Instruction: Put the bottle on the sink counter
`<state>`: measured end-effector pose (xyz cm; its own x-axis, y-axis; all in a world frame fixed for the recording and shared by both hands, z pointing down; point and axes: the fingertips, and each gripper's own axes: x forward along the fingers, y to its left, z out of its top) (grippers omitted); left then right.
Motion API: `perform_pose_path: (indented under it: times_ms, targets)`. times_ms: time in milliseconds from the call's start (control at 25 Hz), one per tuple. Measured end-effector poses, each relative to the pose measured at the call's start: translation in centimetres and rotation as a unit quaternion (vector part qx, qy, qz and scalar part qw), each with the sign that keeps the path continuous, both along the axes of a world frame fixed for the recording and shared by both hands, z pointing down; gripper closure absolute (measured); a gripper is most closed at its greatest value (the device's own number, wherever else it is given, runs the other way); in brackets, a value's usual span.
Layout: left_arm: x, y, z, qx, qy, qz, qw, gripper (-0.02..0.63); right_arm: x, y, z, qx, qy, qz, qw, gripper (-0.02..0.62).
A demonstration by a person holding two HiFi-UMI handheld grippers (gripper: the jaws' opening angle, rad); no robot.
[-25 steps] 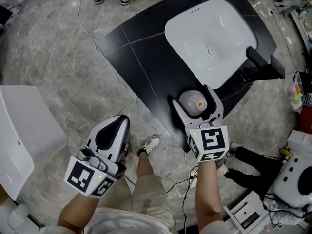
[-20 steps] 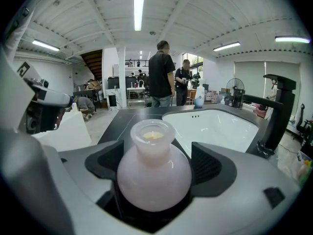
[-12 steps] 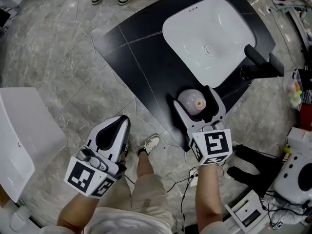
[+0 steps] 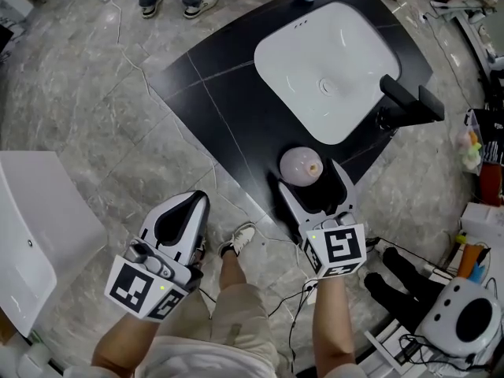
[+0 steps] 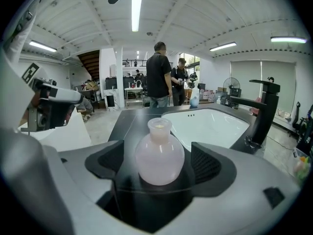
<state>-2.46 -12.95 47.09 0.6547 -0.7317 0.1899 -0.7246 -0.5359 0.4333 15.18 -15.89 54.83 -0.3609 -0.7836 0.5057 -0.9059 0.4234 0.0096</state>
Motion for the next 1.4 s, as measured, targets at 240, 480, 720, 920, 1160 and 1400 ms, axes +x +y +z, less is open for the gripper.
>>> perform_pose_path:
  times_ms: [240, 480, 720, 920, 1160, 1400]
  targets:
    - [-0.3, 0.5, 0.4, -0.004, 0.001, 0.004, 1.0, 0.592, 0.6, 1.0, 0.1, -0.001, -0.001, 0.017, 1.0, 0.173]
    - [-0.5, 0.8, 0.2, -0.003, 0.006, 0.013, 0.9999, 0.592, 0.5, 2.2, -0.2, -0.008, -0.007, 0.031, 0.999, 0.175]
    - [-0.2, 0.8, -0.4, -0.001, 0.024, 0.02, 0.9995, 0.592, 0.7, 4.0, -2.0, -0.003, 0.008, 0.046, 0.999, 0.296]
    - [0.1, 0.9, -1.5, 0.005, 0.037, 0.032, 0.9988, 0.592, 1.4, 5.1, -3.2, -0.007, 0.02, 0.053, 0.998, 0.344]
    - [-0.7, 0.9, -3.1, 0.01, 0.038, 0.037, 0.9985, 0.592, 1.4, 6.1, -4.9, -0.005, 0.021, 0.072, 0.997, 0.498]
    - [-1.2, 1.6, -5.3, 0.012, 0.038, 0.046, 0.9982, 0.592, 0.6, 6.6, -7.7, 0.002, 0.028, 0.083, 0.996, 0.584]
